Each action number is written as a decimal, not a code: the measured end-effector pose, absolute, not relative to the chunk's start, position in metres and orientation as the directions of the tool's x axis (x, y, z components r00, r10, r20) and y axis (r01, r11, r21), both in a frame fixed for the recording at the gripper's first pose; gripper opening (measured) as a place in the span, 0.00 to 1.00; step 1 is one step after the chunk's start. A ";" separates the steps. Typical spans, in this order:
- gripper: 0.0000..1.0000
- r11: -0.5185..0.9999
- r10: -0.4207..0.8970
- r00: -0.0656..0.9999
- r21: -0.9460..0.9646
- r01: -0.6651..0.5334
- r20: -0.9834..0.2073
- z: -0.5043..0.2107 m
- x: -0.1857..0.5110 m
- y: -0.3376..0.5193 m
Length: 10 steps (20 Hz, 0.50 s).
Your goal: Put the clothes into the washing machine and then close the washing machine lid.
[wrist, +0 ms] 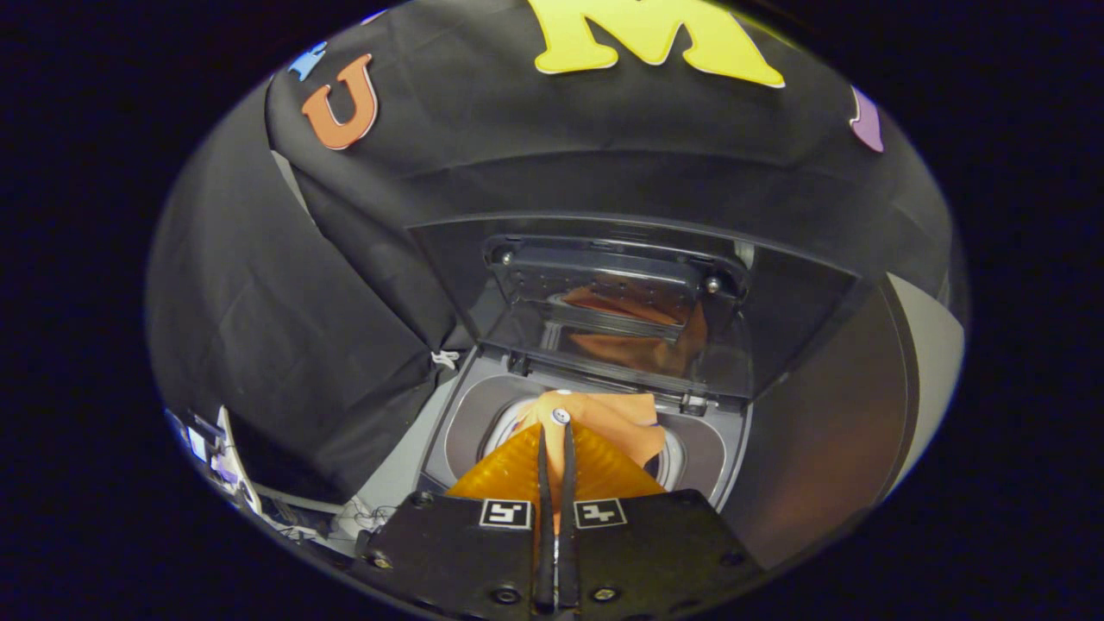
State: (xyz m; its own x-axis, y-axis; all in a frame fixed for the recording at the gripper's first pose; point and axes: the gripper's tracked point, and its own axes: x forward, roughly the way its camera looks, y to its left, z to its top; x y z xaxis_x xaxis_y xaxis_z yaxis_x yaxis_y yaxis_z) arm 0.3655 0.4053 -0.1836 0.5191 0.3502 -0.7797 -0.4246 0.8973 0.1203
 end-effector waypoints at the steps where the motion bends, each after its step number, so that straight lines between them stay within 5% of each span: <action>1: 0.06 0.898 0.334 0.504 0.107 -0.426 -0.797 -0.189 0.362 0.402; 5: 1.00 0.897 0.290 0.524 0.036 -0.441 -0.801 -0.196 0.367 0.395; 10: 0.98 0.902 0.290 0.522 0.046 -0.429 -0.802 -0.198 0.365 0.389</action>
State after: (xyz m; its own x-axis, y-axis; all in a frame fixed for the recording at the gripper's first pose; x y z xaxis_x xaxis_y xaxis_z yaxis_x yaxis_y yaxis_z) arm 0.3654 0.3892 -0.1980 0.5217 0.2897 -0.8024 -0.4294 0.9019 0.0465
